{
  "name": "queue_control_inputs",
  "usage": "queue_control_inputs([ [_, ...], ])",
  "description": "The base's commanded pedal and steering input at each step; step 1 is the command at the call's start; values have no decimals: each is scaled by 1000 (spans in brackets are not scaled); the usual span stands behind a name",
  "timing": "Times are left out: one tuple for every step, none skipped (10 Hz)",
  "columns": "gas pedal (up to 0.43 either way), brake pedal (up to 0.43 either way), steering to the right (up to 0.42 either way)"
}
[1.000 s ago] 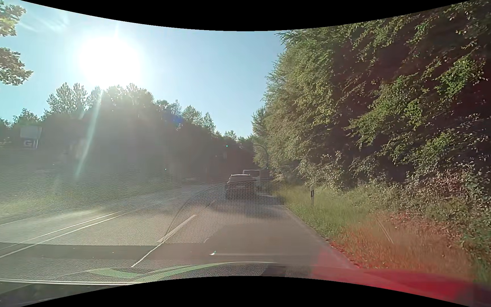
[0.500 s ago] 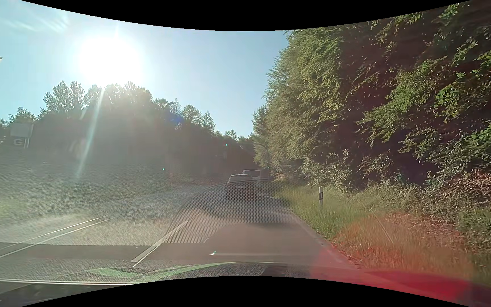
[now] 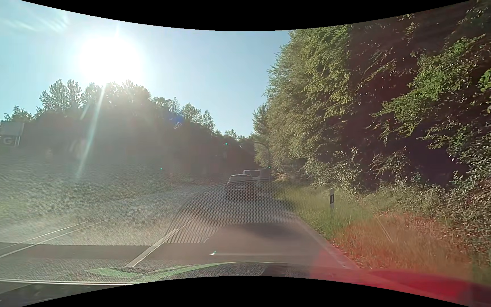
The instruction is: Follow the waypoints while adhering to traffic rules and regulations
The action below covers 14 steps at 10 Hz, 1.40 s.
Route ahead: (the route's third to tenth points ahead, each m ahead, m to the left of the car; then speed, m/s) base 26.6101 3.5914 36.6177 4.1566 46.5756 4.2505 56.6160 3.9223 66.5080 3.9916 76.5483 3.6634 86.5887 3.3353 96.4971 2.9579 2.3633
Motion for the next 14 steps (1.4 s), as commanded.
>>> queue_control_inputs([
  [0, 0, -5],
  [0, 0, -5],
  [0, 0, -5],
  [0, 0, -5],
  [0, 0, -5],
  [0, 0, -5],
  [0, 0, -5],
  [0, 0, -5],
  [0, 0, -5],
  [0, 0, -5],
  [0, 0, -5],
  [0, 0, -5],
  [0, 0, -5],
  [0, 0, -5],
])
